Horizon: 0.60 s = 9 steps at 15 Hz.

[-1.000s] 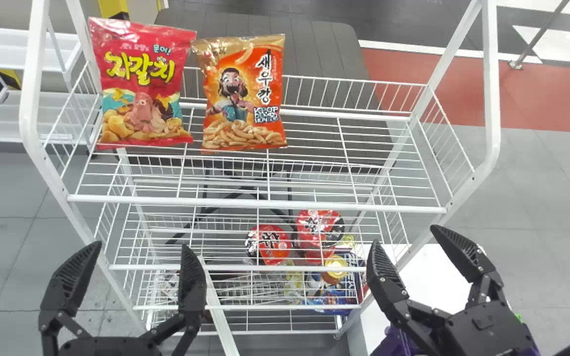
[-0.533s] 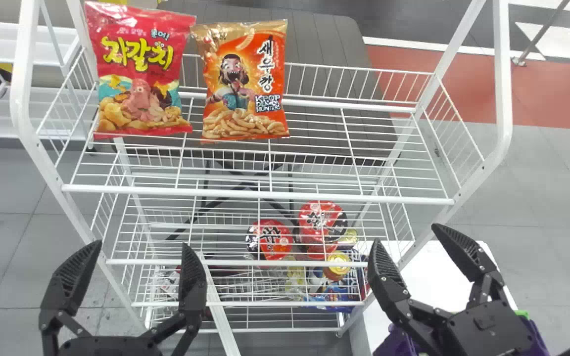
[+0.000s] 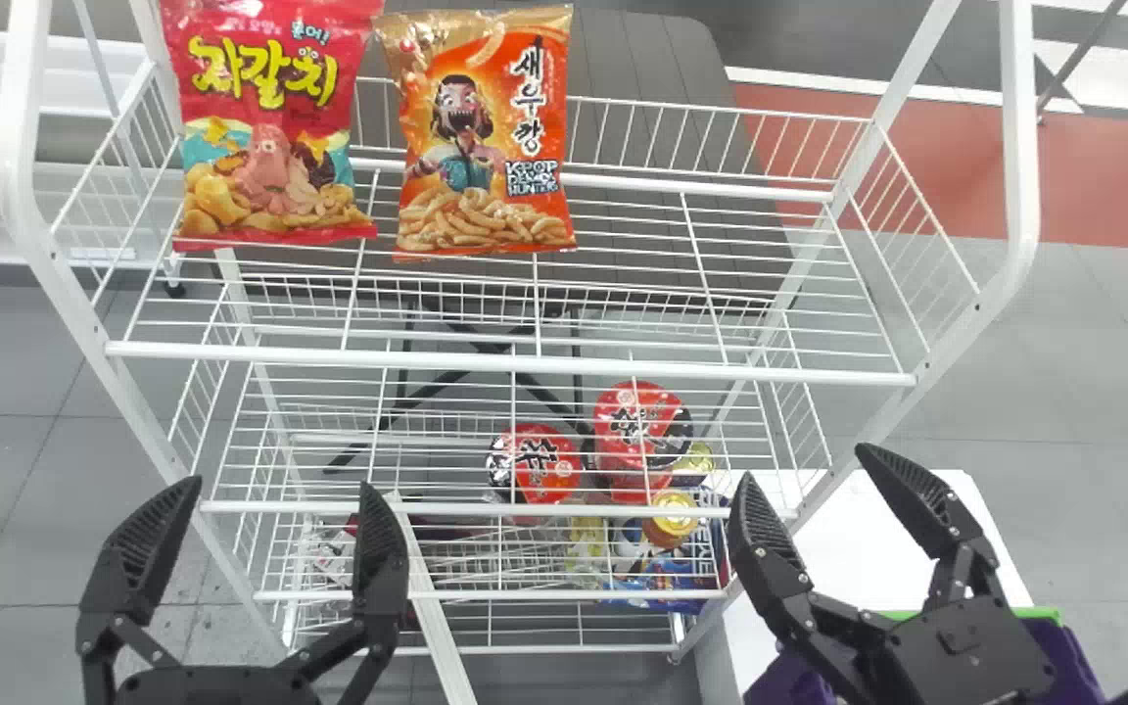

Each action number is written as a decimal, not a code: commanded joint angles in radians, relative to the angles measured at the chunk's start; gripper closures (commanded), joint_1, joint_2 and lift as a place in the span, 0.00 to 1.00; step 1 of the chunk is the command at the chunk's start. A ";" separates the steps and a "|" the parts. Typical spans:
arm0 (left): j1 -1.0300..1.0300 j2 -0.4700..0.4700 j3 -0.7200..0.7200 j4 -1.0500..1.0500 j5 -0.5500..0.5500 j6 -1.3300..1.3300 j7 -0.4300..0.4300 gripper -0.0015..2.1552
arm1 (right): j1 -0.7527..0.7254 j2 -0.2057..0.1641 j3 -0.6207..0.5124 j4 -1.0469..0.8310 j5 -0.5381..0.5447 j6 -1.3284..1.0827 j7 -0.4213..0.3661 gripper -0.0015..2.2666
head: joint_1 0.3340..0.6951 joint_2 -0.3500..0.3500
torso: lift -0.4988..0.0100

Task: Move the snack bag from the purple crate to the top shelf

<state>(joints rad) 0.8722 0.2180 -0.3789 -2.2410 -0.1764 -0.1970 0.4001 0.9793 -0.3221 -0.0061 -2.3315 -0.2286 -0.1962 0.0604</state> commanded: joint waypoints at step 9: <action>-0.001 -0.002 0.000 0.001 0.002 0.000 0.000 0.04 | -0.001 0.003 0.000 0.004 0.000 -0.022 0.001 0.07 | 1.00 0.28 | 0.70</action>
<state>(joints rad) 0.8713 0.2172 -0.3789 -2.2396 -0.1749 -0.1958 0.3994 0.9787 -0.3190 -0.0061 -2.3270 -0.2286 -0.2144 0.0609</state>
